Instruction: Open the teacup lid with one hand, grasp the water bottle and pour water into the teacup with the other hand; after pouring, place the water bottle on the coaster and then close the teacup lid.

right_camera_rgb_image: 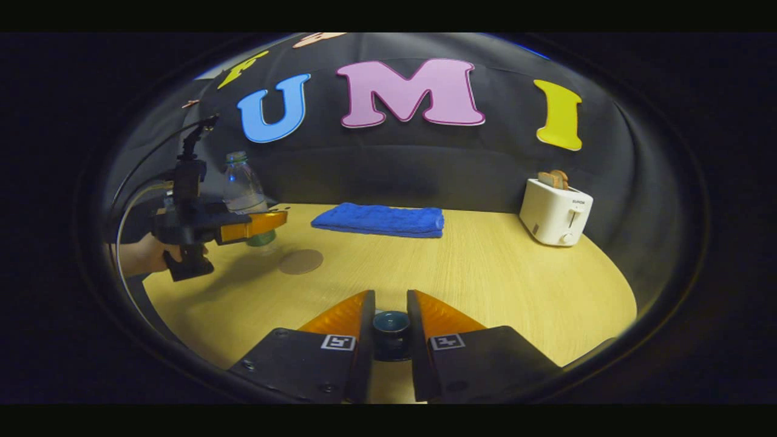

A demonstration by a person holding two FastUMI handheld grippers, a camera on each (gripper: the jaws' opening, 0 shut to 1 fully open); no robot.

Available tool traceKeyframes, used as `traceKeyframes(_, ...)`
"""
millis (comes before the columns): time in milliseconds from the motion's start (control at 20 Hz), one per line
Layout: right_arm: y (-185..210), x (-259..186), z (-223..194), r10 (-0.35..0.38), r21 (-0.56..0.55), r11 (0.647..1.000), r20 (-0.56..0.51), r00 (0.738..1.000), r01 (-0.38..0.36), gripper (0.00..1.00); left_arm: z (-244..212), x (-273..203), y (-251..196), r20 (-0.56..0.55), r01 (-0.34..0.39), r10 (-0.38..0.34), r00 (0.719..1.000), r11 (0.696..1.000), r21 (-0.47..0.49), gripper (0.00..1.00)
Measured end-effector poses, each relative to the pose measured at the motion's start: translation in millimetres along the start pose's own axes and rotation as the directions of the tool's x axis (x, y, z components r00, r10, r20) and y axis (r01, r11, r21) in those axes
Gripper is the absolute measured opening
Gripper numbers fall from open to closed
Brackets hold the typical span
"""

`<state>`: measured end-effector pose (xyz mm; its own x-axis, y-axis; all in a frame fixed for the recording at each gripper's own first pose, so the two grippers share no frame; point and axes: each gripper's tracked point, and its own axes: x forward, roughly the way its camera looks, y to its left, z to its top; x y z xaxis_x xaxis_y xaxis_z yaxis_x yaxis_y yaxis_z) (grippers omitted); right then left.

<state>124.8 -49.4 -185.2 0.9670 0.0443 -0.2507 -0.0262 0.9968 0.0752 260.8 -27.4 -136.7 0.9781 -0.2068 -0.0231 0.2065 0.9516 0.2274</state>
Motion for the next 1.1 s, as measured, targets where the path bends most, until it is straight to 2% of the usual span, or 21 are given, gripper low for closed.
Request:
traceKeyframes(100,3,5,2,-0.002,0.000,1.000,0.008,1.000,0.002,0.30,-7,5,-1,0.006,0.013,-0.013,1.000,1.000,-0.028,0.76)
traceKeyframes(150,4,7,0,0.000,0.002,1.000,0.000,1.000,0.000,0.34,-9,12,-1,0.019,0.024,-0.023,1.000,0.998,-0.051,0.77)
traceKeyframes(200,3,8,-2,-0.002,0.010,1.000,-0.002,1.000,0.002,0.34,-15,28,-4,0.021,0.029,-0.027,0.999,0.997,-0.078,0.71)
traceKeyframes(250,3,10,-3,-0.004,0.024,1.000,-0.002,1.000,0.004,0.30,-19,34,-10,0.019,0.043,-0.041,0.999,0.994,-0.099,0.77)
traceKeyframes(350,5,12,0,-0.005,0.044,0.999,0.004,1.000,0.005,0.30,-29,38,-14,0.008,0.045,-0.044,0.999,0.991,-0.125,0.78)
traceKeyframes(400,5,12,2,-0.005,0.045,0.999,0.010,1.000,0.004,0.25,-29,39,-12,0.012,0.036,-0.035,0.999,0.991,-0.132,0.78)
traceKeyframes(450,7,14,3,-0.002,0.045,0.999,0.013,1.000,0.001,0.30,-26,40,-10,0.028,0.036,-0.032,0.999,0.989,-0.144,0.79)
traceKeyframes(600,12,15,3,0.014,0.041,0.999,0.009,1.000,-0.014,0.35,-34,42,-12,0.001,0.036,-0.036,0.999,0.989,-0.146,0.81)
traceKeyframes(700,16,15,3,0.024,0.032,0.999,0.011,1.000,-0.025,0.35,-34,36,-17,-0.007,0.045,-0.047,0.999,0.985,-0.163,0.84)
traceKeyframes(750,18,15,4,0.030,0.027,0.999,0.010,1.000,-0.030,0.35,-32,33,-17,0.003,0.048,-0.049,0.999,0.983,-0.177,0.96)
traceKeyframes(800,20,15,3,0.037,0.023,0.999,0.010,0.999,-0.037,0.35,-29,29,-17,0.006,0.049,-0.048,0.999,0.981,-0.186,0.98)
traceKeyframes(1000,26,13,6,0.066,0.011,0.998,0.025,0.998,-0.066,0.35,-47,3,-14,-0.074,0.008,-0.024,0.997,0.977,-0.212,0.98)
traceKeyframes(1050,25,14,6,0.063,0.008,0.998,0.033,0.997,-0.063,0.30,-49,-7,-15,-0.085,-0.004,-0.015,0.996,0.976,-0.218,0.96)
traceKeyframes(1100,25,14,4,0.063,0.009,0.998,0.038,0.997,-0.064,0.30,-52,-16,-15,-0.081,-0.020,0.003,0.997,0.976,-0.216,0.96)
